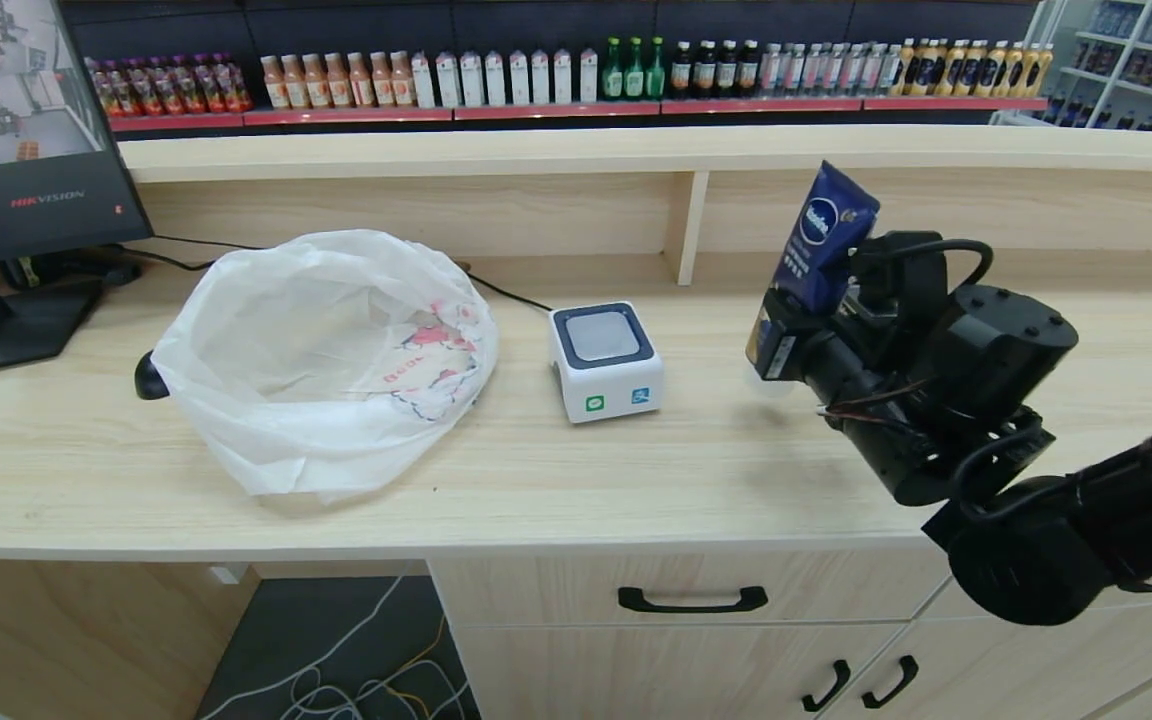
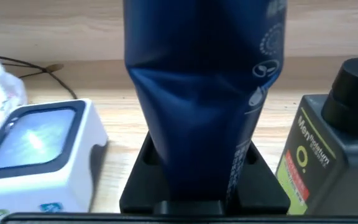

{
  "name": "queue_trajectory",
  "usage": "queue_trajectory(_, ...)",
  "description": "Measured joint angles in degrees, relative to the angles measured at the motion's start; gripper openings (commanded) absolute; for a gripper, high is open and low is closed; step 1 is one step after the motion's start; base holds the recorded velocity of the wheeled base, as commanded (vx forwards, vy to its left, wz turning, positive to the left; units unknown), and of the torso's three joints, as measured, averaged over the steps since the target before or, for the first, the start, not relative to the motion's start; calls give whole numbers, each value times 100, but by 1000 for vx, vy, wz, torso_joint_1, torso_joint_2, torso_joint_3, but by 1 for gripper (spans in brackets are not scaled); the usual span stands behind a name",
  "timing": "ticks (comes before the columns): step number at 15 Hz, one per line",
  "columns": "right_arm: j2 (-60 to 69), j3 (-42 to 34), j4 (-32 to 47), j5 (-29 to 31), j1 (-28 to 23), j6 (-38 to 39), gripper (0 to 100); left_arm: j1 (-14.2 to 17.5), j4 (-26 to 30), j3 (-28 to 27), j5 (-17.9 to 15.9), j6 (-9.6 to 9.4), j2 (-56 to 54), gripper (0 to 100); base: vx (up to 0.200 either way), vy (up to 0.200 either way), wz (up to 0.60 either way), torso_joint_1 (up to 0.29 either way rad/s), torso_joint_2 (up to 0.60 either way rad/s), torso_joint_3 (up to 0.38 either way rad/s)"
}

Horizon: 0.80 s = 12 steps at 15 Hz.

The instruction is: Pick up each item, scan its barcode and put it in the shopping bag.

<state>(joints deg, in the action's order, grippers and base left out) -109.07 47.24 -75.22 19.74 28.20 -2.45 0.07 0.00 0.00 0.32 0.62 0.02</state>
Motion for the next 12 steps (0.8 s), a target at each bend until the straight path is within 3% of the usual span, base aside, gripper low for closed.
queue_trajectory(8, 1197, -1477, 252, 16, 1157, -48, 0, 0, 0, 0, 1, 0, 0, 100, 0, 0, 0, 0, 0, 0)
queue_trajectory(12, 1525, -1915, -88, 65, 1458, -542, 0, 0, 0, 0, 0, -2, 0, 100, 0, 0, 0, 0, 0, 0)
